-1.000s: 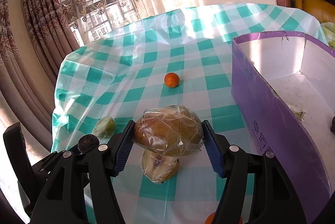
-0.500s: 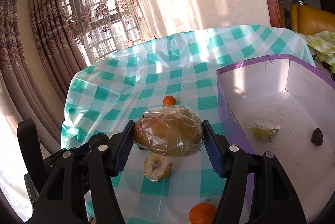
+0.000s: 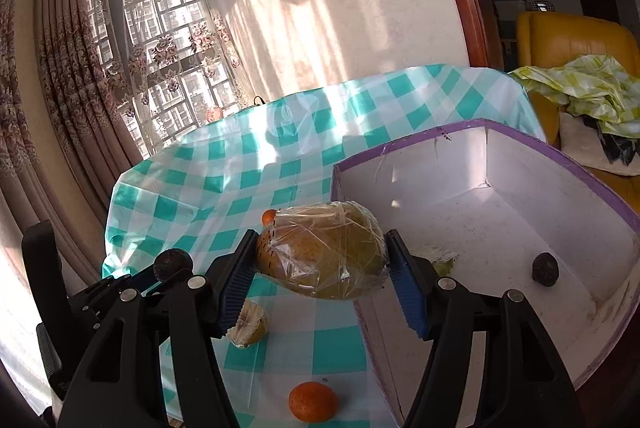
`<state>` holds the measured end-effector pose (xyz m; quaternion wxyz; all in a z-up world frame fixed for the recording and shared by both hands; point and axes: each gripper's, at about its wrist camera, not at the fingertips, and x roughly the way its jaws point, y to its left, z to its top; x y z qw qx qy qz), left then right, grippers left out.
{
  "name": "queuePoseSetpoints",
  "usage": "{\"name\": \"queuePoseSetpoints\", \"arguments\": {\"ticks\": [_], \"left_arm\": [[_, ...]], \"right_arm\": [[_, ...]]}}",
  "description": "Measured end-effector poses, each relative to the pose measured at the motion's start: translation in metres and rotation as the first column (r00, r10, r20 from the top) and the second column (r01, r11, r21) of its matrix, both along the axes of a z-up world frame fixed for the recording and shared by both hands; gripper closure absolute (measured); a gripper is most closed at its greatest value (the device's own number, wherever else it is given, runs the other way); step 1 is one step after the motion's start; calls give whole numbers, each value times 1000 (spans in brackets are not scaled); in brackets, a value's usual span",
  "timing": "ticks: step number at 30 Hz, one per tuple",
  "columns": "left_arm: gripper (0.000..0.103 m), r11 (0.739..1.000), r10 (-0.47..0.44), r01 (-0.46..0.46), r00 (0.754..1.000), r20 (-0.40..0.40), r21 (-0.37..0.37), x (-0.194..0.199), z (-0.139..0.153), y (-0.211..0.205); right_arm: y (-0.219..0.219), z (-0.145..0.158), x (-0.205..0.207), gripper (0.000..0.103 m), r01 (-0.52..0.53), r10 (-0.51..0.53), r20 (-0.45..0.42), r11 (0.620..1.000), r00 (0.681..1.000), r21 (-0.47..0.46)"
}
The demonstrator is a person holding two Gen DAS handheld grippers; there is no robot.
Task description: Organize fruits
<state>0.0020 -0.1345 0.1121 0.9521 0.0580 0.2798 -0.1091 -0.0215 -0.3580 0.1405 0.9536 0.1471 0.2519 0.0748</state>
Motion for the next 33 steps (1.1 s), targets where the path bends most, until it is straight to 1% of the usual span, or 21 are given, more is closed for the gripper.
{"name": "queuePoseSetpoints", "arguments": {"ticks": [10,17,20,26,28,33], "left_arm": [[64,993,-117,117,993,29,27,8,15,-52],[64,977,-212,210,976,51,34,18,30,-94],[64,970,-243,242,969,50,25,25,36,-108],[64,956,-293,293,956,23,21,47,44,-137],[64,950,-311,311,950,1,24,57,45,-146],[64,936,-346,349,936,-66,40,85,37,-169]], "right_arm": [[-49,8,-2,40,80,-80,7,997,997,-15],[-72,14,5,40,116,-116,8,992,993,-51],[-80,20,9,40,126,-125,17,990,992,-69],[-93,36,29,40,133,-132,15,985,991,-114],[-97,39,40,40,131,-132,0,982,991,-135],[-107,40,73,40,112,-122,-59,982,991,-150]]}}
